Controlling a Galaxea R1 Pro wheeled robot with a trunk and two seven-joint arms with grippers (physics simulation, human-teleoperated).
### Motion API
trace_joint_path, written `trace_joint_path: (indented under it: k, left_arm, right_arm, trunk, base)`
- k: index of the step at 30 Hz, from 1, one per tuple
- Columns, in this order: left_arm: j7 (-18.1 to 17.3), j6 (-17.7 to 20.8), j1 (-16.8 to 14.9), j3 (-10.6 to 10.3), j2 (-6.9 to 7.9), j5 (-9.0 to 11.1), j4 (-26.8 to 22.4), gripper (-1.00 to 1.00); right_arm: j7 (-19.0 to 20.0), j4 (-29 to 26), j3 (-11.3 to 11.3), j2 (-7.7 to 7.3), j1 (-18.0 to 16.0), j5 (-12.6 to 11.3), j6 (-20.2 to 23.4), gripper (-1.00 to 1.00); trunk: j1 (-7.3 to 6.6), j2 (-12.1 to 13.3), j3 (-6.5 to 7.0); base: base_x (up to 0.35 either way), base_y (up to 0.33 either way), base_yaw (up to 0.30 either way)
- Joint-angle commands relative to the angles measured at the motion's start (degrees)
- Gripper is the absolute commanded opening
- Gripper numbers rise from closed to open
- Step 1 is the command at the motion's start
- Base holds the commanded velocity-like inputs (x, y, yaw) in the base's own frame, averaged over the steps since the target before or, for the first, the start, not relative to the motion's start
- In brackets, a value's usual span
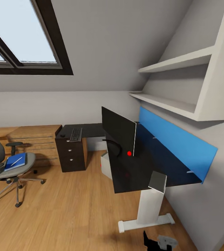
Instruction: In the bedroom, organize the workspace by keeping the computer under the desk, ensuring the monitor is on the desk, placing the keyboard on the desk next to the monitor, placing the mouse on the desk next to the keyboard, moving the folder from the swivel chair onto the desk next to the mouse, stacking the notebook on top of the folder with the pen on top of the notebook, and positioning the swivel chair next to the desk.
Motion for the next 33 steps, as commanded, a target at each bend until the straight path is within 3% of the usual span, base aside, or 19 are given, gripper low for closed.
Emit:
trace_joint_path:
  k: [1, 4, 5, 8, 9, 10, 13, 14, 16, 17, 18, 19, 24, 29, 33]
  left_arm:
    - [0.12, -0.11, 0.01, 1.03, 0.03, 0.6, -0.35, 1.0]
    - [0.03, -0.09, 0.01, 2.76, 0.03, 0.6, -0.69, 1.0]
    - [0.02, -0.09, 0.01, 3.06, 0.03, 0.6, -0.75, 1.0]
    - [0.0, -0.07, 0.01, 3.68, 0.19, 0.6, -0.85, 1.0]
    - [-0.01, -0.05, 0.01, 3.94, 0.49, 0.63, -0.89, 1.0]
    - [-0.02, -0.05, 0.01, 4.16, 0.87, 0.7, -0.94, 1.0]
    - [0.01, -0.06, 0.01, 4.48, 1.38, 0.76, -1.11, 1.0]
    - [0.01, -0.05, 0.01, 5.21, 1.76, 0.98, -1.52, 1.0]
    - [-0.02, -0.01, 0.01, 6.43, 2.02, 1.43, -1.99, 1.0]
    - [-0.1, 0.06, 0.01, 7.98, 2.19, 2.0, -2.31, 1.0]
    - [-0.16, 0.09, 0.01, 8.84, 2.26, 2.26, -2.45, 1.0]
    - [-0.32, 0.16, 0.01, 11.64, 2.49, 3.15, -2.84, 1.0]
    - [-0.36, 0.23, 0.01, 12.45, 2.57, 3.43, -2.95, 1.0]
    - [-0.37, 1.91, 0.03, 12.51, 2.48, 3.42, -4.04, 1.0]
    - [-0.34, 10.0, 0.05, 12.48, 2.42, 3.45, -9.9, 1.0]
  right_arm:
    - [0.18, -2.2, -0.75, -0.53, -0.05, -3.09, 1.15, 1.0]
    - [1.43, -5.2, -2.33, -1.23, -0.05, -7.53, 5.04, 1.0]
    - [2.82, -7.22, -3.04, -1.92, -0.05, -10.4, 8.65, 1.0]
    - [5.49, -10.56, -3.9, -3.56, -0.06, -14.76, 14.92, 1.0]
    - [7.22, -12.82, -4.82, -4.82, -0.09, -18.09, 19.35, 1.0]
    - [9.13, -15.72, -7.37, -6.58, -0.17, -23.95, 25.97, 1.0]
    - [10.17, -17.44, -11.11, -8.25, -0.33, -30.2, 32.57, 1.0]
    - [10.56, -18.07, -13.77, -9.33, -0.45, -34.18, 36.97, 1.0]
    - [10.76, -18.46, -16.12, -10.28, -0.76, -37.52, 41.12, 1.0]
    - [10.87, -18.71, -17.96, -11.04, -1.33, -40.14, 44.72, 1.0]
    - [10.9, -18.8, -18.72, -11.41, -1.92, -41.22, 46.41, 1.0]
    - [10.98, -19.06, -21.57, -12.7, -5.0, -44.7, 52.24, 1.0]
    - [10.81, -18.97, -24.55, -13.1, -8.22, -49.0, 55.3, 1.0]
    - [10.34, -18.53, -25.27, -13.08, -10.08, -51.12, 56.23, 1.0]
    - [10.2, -18.32, -25.35, -13.0, -10.54, -51.48, 56.29, 1.0]
  trunk:
    - [0.24, -0.49, -0.27]
    - [0.9, -1.69, -0.81]
    - [1.12, -2.09, -0.99]
    - [1.78, -3.29, -1.53]
    - [2.0, -3.7, -1.7]
    - [2.22, -4.1, -1.88]
    - [2.88, -5.3, -2.42]
    - [3.1, -5.7, -2.6]
    - [3.54, -6.5, -2.96]
    - [3.76, -6.9, -3.14]
    - [3.98, -7.3, -3.32]
    - [4.2, -7.71, -3.5]
    - [5.29, -9.71, -4.4]
    - [6.39, -11.72, -5.3]
    - [7.27, -13.32, -6.01]
  base:
    - [0.0, 0.0, 0.0]
    - [0.0, 0.0, 0.0]
    - [0.0, 0.0, 0.0]
    - [0.0, 0.0, 0.0]
    - [0.0, 0.0, 0.0]
    - [0.0, 0.0, 0.0]
    - [0.0, 0.0, 0.0]
    - [0.0, 0.0, 0.0]
    - [0.0, 0.0, 0.0]
    - [0.0, 0.0, 0.0]
    - [0.0, 0.0, 0.0]
    - [0.0, 0.0, 0.0]
    - [0.0, 0.0, 0.0]
    - [0.0, 0.0, 0.0]
    - [0.0, 0.0, 0.0]
